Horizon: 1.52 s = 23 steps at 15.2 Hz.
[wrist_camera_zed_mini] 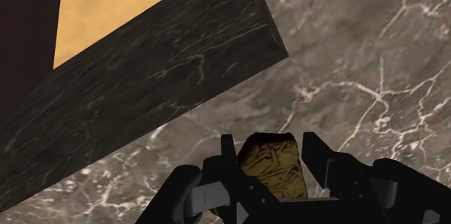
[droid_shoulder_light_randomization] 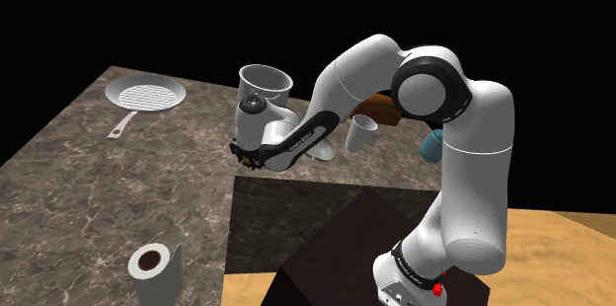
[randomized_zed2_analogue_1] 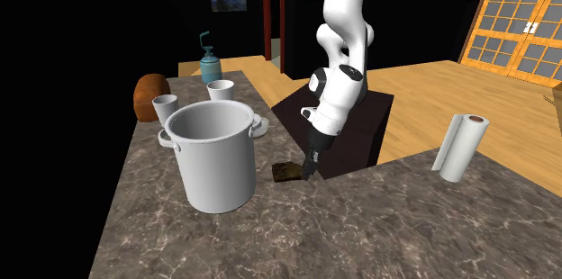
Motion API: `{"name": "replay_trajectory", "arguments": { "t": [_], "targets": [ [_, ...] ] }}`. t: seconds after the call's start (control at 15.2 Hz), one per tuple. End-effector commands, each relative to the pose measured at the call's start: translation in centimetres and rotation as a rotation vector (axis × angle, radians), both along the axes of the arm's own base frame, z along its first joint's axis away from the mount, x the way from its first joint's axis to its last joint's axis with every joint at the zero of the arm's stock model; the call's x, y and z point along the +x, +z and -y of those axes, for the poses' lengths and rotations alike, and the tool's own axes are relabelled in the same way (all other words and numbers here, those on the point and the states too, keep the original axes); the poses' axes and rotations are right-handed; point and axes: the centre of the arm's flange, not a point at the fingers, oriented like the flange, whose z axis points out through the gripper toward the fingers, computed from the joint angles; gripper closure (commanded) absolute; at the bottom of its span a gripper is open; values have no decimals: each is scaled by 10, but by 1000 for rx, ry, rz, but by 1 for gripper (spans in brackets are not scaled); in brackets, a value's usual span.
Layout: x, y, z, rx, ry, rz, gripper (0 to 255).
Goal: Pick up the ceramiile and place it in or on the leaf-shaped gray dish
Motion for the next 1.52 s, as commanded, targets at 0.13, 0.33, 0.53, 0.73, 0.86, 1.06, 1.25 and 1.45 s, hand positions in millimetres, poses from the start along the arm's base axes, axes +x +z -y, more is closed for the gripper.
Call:
{"name": "replay_trajectory", "arguments": {
  "t": [0.13,0.33,0.53,0.73,0.86,1.06,1.25,1.45],
  "targets": [
    [0,-1,0,0,0,-1,255],
    [0,-1,0,0,0,-1,255],
    [0,4,0,0,0,-1,255],
    [0,20,0,0,0,-1,255],
    [0,31,0,0,0,-1,255],
    [0,47,0,0,0,-1,255],
    [0,62,0,0,0,-1,255],
    [0,78,0,0,0,-1,255]
  ]
}}
